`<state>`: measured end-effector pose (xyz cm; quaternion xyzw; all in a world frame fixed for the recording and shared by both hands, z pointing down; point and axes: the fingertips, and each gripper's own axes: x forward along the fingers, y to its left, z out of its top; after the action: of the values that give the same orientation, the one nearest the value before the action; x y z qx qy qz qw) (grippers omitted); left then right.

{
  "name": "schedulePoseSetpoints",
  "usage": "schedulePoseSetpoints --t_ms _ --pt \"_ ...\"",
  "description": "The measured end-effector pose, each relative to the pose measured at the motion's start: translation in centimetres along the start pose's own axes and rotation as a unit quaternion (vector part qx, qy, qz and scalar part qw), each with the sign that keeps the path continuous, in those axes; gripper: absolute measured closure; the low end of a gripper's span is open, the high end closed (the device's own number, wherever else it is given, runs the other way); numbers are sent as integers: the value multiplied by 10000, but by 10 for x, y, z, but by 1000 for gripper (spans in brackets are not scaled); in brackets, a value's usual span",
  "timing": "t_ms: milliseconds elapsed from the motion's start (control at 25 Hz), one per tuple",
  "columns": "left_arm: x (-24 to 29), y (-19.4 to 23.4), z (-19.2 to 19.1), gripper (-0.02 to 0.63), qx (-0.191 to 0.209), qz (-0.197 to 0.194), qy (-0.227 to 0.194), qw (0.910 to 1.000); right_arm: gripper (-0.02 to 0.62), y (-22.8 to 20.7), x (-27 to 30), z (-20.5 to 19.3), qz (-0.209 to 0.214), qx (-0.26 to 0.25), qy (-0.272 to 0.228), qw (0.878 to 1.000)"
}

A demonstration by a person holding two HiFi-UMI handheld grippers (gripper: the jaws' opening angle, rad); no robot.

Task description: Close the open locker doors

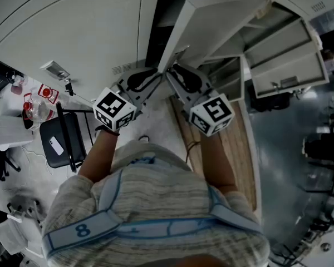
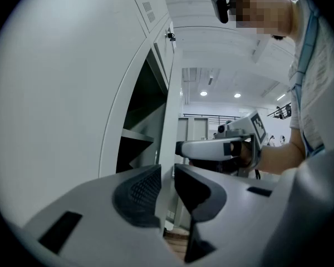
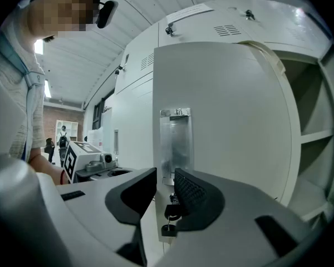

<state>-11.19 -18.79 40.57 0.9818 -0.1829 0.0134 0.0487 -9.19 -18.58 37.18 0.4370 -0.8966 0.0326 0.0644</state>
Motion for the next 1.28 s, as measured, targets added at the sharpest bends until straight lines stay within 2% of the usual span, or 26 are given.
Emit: schedulePoseSetpoints --t_ms 680,1280 --pt "-14 18 -3 545 -45 248 53 9997 517 -7 29 6 131 -14 -56 9999" --pt "-15 21 -8 543 -96 219 68 9997 517 -13 49 8 115 -65 -38 9999"
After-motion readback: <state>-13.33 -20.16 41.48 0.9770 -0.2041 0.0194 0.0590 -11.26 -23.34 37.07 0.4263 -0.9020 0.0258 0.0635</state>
